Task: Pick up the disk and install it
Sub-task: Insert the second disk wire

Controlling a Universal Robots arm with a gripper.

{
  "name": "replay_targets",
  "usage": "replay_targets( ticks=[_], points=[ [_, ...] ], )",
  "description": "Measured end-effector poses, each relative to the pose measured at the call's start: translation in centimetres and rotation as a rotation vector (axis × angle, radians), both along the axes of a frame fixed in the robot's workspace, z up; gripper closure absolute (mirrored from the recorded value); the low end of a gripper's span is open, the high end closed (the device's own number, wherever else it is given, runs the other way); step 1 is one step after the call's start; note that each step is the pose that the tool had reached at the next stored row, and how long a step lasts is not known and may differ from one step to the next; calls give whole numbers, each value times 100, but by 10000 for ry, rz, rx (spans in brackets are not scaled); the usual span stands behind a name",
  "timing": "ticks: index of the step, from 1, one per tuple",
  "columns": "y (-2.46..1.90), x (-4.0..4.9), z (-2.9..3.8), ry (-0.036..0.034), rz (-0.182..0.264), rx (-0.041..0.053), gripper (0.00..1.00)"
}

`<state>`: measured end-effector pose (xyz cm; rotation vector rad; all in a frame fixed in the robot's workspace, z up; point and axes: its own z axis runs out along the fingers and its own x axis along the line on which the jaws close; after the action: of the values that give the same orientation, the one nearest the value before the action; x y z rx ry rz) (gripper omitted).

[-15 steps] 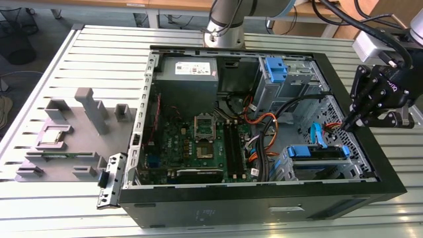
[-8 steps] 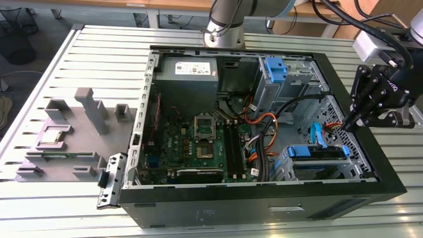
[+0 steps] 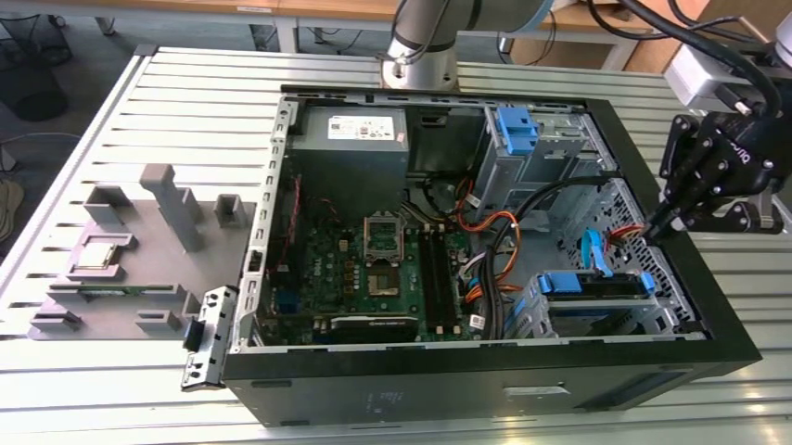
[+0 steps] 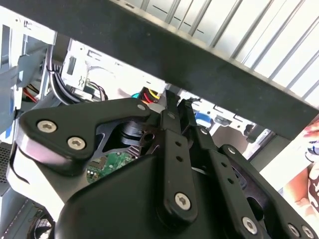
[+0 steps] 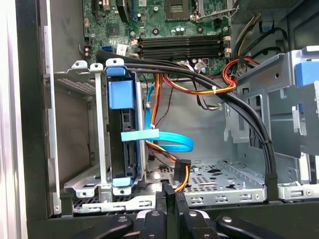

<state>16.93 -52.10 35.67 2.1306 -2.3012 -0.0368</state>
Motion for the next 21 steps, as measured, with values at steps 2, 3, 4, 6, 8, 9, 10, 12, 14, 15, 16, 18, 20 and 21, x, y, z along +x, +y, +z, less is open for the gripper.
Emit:
replay_targets(
  ticks=[2,3,4,6,8,9,10,12,14,15,16,18,20,21],
  points=[
    [0,-55,-1,-42,1,-4,81],
    [0,-81,-1,-57,2,-8,81],
    [0,-106,-1,-66,2,-11,81],
    [0,-156,-2,-73,1,-29,81],
    [-2,-190,-5,-73,1,-55,81],
    [-2,-192,-7,-74,2,-69,81],
    [-2,-192,-7,-73,2,-77,81],
    [-2,-192,-6,-73,2,-81,81],
    [-2,-192,-6,-73,2,-82,81],
    [-2,-192,-6,-73,2,-82,81],
    [-2,-192,-6,-73,2,-81,79],
    [-3,-192,-6,-73,2,-81,74],
    [-3,-192,-6,-73,2,-81,67],
    [-4,-192,-6,-73,2,-80,67]
  ],
)
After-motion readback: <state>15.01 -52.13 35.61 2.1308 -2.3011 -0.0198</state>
